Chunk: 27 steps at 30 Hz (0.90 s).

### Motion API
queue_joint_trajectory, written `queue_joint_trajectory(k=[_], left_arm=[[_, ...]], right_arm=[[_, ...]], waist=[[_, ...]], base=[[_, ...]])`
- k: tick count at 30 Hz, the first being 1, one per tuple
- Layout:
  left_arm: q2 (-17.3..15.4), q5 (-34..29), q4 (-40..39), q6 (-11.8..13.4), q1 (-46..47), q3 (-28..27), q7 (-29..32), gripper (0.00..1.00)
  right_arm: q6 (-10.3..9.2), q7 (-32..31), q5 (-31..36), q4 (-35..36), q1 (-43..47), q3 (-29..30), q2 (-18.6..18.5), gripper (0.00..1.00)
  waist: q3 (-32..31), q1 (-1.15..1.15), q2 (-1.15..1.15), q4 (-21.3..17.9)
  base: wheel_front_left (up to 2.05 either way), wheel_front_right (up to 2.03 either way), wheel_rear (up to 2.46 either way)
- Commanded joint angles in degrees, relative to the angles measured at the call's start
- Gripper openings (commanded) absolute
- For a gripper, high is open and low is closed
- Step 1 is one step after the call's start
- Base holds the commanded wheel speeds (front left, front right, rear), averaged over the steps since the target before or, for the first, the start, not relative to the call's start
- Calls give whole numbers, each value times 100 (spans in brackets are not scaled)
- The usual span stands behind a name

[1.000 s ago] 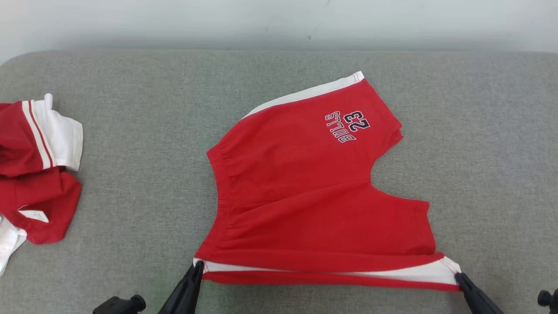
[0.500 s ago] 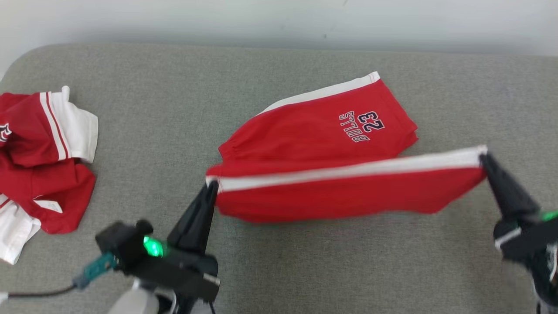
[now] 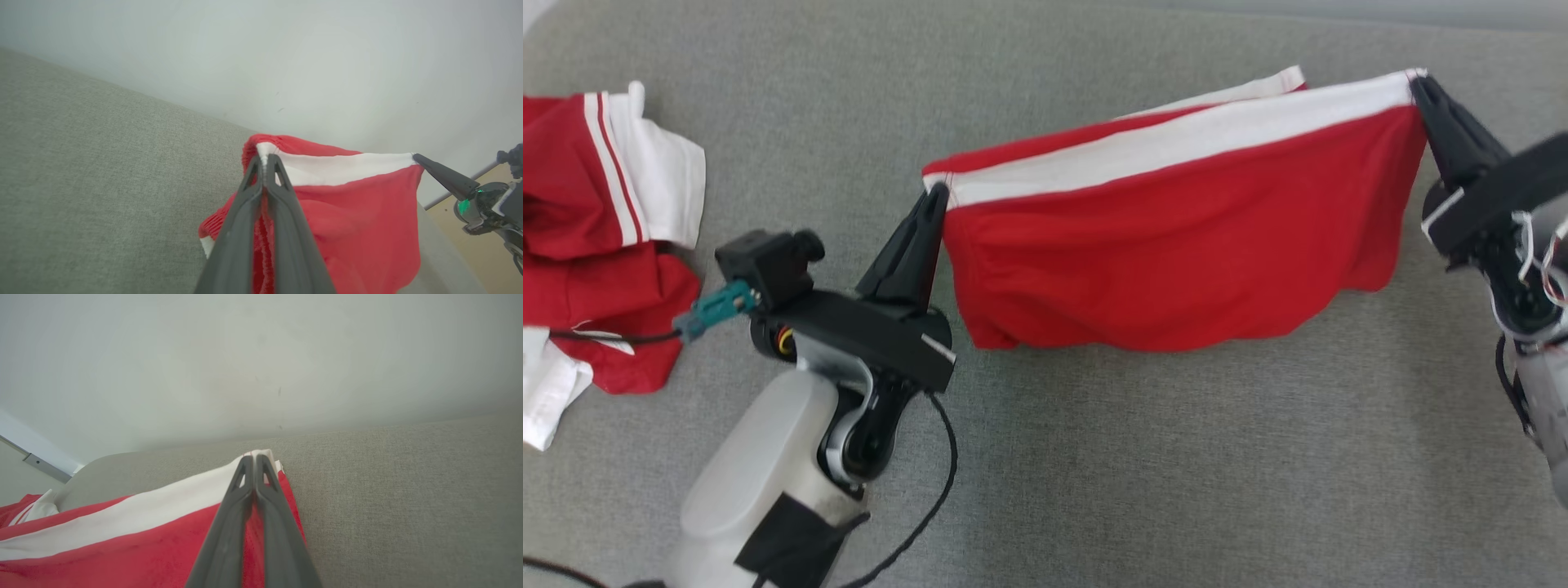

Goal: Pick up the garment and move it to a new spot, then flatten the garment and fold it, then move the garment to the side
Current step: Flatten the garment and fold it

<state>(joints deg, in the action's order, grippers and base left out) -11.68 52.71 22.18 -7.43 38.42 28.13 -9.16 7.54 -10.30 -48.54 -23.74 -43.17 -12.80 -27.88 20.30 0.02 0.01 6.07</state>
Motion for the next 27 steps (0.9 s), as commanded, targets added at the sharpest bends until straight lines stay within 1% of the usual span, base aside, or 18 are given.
queue_joint_trajectory(k=[1,6,11,16,21,22,23,24,25,27], left_arm=[[29,48,131,0,208,54,-31,0],[142,127,542,0,749,286,-122,0],[204,267,925,0,1190,494,-203,0],[201,422,1233,0,1478,679,-306,0],[172,533,1479,0,1632,867,-433,0],[167,545,1535,0,1624,869,-471,0],[155,521,1594,-1,1631,880,-509,33],[140,459,1650,-1,1645,916,-533,57],[135,415,1703,-1,1636,956,-556,100],[142,392,1764,-1,1571,972,-584,100]], right_arm=[[-12,7,127,-247,-291,-82,54,0],[-12,120,310,-1146,-1136,-286,217,0],[-12,252,483,-1900,-1735,-519,336,0],[-12,424,534,-2421,-2097,-779,440,0],[-12,650,504,-2715,-2294,-1045,461,0],[-12,707,493,-2744,-2298,-1114,462,23],[-12,760,454,-2765,-2295,-1170,471,57],[-12,798,415,-2789,-2289,-1221,469,100],[-12,850,378,-2795,-2285,-1260,447,100],[-12,969,290,-2783,-2248,-1347,391,100]], waist=[[291,-2,-1,162],[587,-2,-1,278],[821,-2,-1,348],[945,-2,-1,318],[944,-2,-1,246],[926,-2,-1,236],[905,-2,-1,226],[875,-2,-1,216],[840,-2,-1,206],[751,-2,-1,190]], base=[[0,0,0],[0,0,0],[0,0,0],[0,0,0],[0,0,0],[0,0,0],[0,0,0],[0,0,0],[0,0,0],[0,0,0]])
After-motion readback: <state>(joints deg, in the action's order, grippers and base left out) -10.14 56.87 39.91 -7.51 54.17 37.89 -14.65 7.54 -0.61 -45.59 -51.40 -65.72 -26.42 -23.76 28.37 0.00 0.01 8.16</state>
